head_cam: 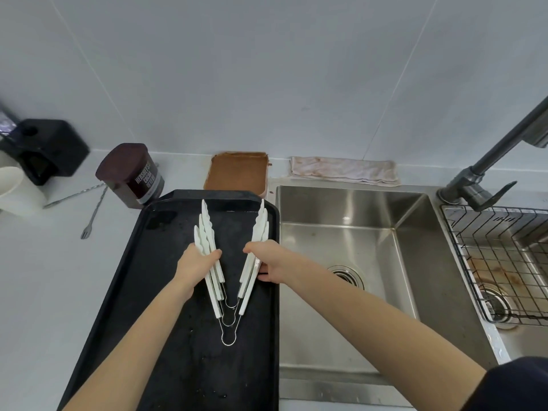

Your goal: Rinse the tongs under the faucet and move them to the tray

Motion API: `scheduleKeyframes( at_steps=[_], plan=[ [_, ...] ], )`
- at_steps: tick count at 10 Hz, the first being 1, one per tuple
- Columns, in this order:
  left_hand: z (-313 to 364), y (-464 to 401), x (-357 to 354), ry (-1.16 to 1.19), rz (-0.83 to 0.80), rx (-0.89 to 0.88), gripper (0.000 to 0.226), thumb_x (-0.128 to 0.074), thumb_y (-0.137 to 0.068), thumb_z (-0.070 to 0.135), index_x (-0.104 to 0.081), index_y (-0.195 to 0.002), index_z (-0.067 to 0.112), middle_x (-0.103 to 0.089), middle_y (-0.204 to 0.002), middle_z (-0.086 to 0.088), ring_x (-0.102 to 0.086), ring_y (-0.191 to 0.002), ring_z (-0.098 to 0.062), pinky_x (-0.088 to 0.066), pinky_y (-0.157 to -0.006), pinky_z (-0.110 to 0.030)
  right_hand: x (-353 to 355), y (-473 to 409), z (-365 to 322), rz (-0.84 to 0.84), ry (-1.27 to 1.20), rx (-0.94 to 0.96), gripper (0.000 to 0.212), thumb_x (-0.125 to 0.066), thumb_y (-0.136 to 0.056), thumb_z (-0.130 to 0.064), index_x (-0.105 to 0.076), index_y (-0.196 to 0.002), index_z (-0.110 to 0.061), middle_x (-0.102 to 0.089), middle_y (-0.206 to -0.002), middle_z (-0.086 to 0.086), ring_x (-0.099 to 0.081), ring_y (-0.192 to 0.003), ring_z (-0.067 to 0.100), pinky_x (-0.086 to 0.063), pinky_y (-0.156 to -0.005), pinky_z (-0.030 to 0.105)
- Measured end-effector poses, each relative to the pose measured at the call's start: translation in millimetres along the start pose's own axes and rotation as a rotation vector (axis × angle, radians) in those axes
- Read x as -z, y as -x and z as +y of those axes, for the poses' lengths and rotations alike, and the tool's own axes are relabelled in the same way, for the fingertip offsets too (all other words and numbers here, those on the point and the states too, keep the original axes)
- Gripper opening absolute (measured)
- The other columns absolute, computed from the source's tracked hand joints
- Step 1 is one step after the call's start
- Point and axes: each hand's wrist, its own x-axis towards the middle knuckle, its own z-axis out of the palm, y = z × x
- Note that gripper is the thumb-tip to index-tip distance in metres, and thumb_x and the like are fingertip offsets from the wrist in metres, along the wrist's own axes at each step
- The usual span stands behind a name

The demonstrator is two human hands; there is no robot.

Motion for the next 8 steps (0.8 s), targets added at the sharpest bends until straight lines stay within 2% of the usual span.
scheduleKeyframes(
  at_steps=[1, 2, 4, 5, 6, 8],
  plan=[
    [-1.7, -0.9, -1.1, -0.105, 0.053, -0.027, 0.04, -0.057, -0.087, 0.025, -0.05, -0.119, 0.001, -0.058, -0.116, -0.017, -0.056, -0.105, -0.03, -0.044, -0.083, -0.035, 0.0, 2.1, -3.3, 0.009, 0.073, 0.008, 0.05, -0.049, -0.089, -0.019, -0.036, -0.136, -0.009, -0.049, -0.133, 0.01, -0.048, -0.121, 0.025, -0.037, -0.104, 0.035],
    [-3.1, -0.9, -2.2, -0.153, 0.099, -0.033, 0.045, -0.06, -0.085, 0.025, -0.048, -0.119, -0.002, -0.051, -0.122, -0.021, -0.05, -0.114, -0.034, -0.043, -0.095, -0.042, -1.6, 4.9, -4.7, 0.01, 0.196, 0.032, 0.051, -0.045, -0.091, -0.02, -0.033, -0.138, -0.008, -0.042, -0.14, 0.01, -0.042, -0.126, 0.026, -0.036, -0.103, 0.035],
    [-3.3, -1.4, -0.4, -0.057, 0.098, -0.049, 0.053, -0.062, -0.084, 0.016, -0.041, -0.13, 0.002, -0.042, -0.133, -0.02, -0.051, -0.115, -0.032, -0.042, -0.101, -0.044, -4.4, 4.9, -3.7, 0.107, 0.394, 0.077, 0.06, -0.042, -0.092, -0.026, -0.023, -0.144, -0.004, -0.024, -0.149, 0.012, -0.035, -0.13, 0.028, -0.036, -0.101, 0.033],
    [-3.2, -0.6, 1.2, -0.045, 0.1, -0.062, 0.055, -0.062, -0.084, 0.013, -0.039, -0.132, 0.003, -0.043, -0.133, -0.02, -0.053, -0.113, -0.032, -0.042, -0.102, -0.043, -3.2, 4.8, 0.2, 0.116, 0.407, 0.109, 0.062, -0.042, -0.092, -0.025, -0.018, -0.145, -0.002, -0.023, -0.149, 0.012, -0.036, -0.129, 0.029, -0.036, -0.101, 0.033],
    [-4.2, 1.4, 2.2, -0.054, 0.087, -0.065, 0.055, -0.061, -0.084, 0.011, -0.039, -0.133, 0.004, -0.045, -0.133, -0.02, -0.053, -0.113, -0.031, -0.042, -0.101, -0.044, 0.2, 6.2, 4.2, 0.113, 0.396, 0.148, 0.066, -0.042, -0.092, -0.022, -0.01, -0.147, -0.003, -0.021, -0.152, 0.011, -0.032, -0.134, 0.029, -0.033, -0.107, 0.034],
    [-3.1, 6.5, 0.6, -0.139, 0.084, -0.064, 0.057, -0.059, -0.085, 0.014, -0.037, -0.136, 0.004, -0.046, -0.134, -0.02, -0.05, -0.118, -0.034, -0.041, -0.102, -0.046, 7.1, 9.3, 8.6, 0.117, 0.395, 0.204, 0.063, -0.04, -0.092, -0.021, -0.013, -0.146, -0.006, -0.027, -0.151, 0.009, -0.033, -0.134, 0.028, -0.032, -0.107, 0.034]
  ],
)
